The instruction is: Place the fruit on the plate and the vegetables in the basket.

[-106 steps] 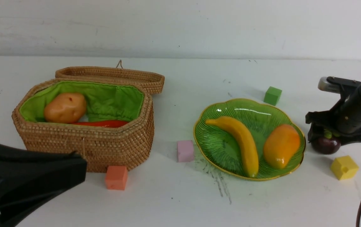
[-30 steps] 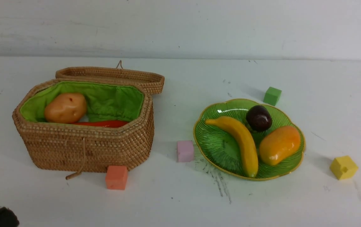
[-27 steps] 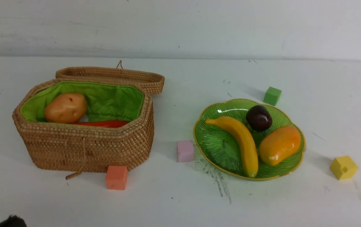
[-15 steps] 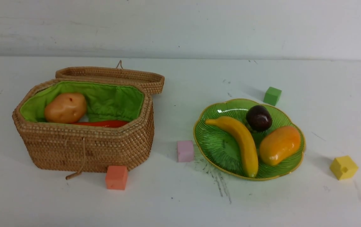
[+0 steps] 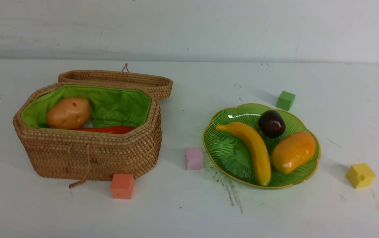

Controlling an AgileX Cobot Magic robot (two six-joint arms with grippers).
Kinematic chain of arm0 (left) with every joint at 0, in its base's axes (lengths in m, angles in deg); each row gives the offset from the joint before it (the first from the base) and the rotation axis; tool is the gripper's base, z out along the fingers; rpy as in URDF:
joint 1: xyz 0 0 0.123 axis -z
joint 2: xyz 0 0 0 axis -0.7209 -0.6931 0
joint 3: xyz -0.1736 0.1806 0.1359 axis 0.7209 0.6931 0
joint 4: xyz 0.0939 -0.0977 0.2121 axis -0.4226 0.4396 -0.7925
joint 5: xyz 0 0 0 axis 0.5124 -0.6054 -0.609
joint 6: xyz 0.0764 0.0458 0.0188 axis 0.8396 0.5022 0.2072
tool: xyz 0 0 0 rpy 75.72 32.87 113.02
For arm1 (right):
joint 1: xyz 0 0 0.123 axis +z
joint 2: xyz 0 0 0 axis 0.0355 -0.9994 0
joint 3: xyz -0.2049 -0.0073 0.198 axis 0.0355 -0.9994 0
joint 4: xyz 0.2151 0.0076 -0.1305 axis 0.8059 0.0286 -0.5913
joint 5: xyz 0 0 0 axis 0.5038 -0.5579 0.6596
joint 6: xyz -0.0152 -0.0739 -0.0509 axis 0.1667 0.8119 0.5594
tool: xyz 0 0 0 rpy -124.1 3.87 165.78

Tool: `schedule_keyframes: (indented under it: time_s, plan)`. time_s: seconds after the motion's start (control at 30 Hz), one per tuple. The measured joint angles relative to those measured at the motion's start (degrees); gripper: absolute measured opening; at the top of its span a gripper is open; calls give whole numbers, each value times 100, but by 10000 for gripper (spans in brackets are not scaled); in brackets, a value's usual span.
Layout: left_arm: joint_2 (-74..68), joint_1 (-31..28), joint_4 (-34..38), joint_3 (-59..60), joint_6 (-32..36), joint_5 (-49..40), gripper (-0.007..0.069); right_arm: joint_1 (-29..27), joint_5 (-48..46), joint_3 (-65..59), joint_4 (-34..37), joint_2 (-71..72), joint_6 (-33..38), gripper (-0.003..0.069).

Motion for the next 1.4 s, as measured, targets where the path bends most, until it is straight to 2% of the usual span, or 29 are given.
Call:
schedule_keyframes:
  time_s: [0.13, 1.13, 1.3, 1.4]
  plan:
    - [0, 0, 0, 0, 0, -2, -13, 0, 331, -734, -71, 24, 18, -11]
    - [0, 0, 0, 5, 0, 4, 6, 0, 360, -746, 130, 24, 24, 5]
    - [0, 0, 0, 48, -75, 497, 7, 0, 360, -746, 130, 24, 24, 5]
    - [0, -65, -261, 88, -333, 1217, -10, 0, 360, -746, 130, 24, 24, 5]
